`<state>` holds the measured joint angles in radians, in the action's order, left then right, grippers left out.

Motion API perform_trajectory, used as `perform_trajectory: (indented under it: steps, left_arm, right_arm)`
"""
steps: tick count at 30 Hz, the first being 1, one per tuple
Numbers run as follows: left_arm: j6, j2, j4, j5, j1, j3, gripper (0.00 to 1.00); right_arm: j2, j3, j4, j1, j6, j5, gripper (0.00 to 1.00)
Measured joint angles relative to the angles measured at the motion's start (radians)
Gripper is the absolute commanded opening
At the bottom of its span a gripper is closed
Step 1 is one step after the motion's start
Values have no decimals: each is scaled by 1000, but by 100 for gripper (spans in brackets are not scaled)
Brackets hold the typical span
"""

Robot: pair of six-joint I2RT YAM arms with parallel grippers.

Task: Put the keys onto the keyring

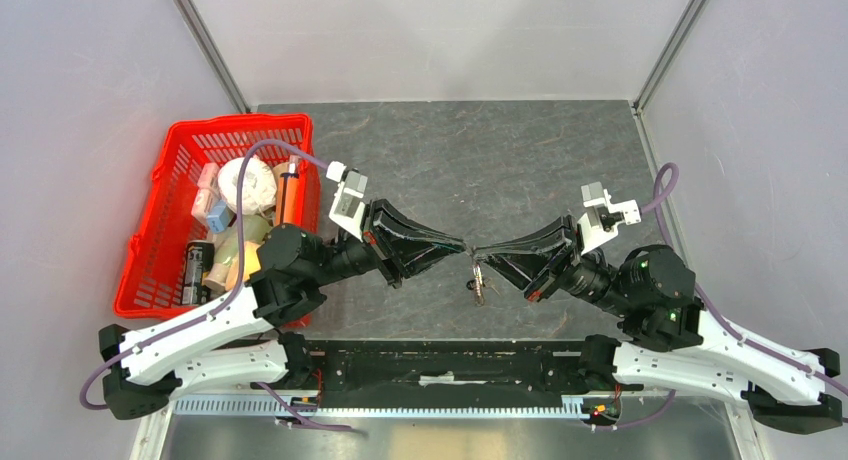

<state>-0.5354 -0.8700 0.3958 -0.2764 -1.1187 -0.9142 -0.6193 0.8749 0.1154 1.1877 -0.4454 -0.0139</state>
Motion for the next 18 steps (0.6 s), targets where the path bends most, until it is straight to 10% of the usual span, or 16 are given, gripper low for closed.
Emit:
perform_trajectory:
  steps: [18]
  left_arm:
    - [5,31,-76,-45,0,-3,2]
  right_arm:
    - [95,30,-173,0,15,18,48]
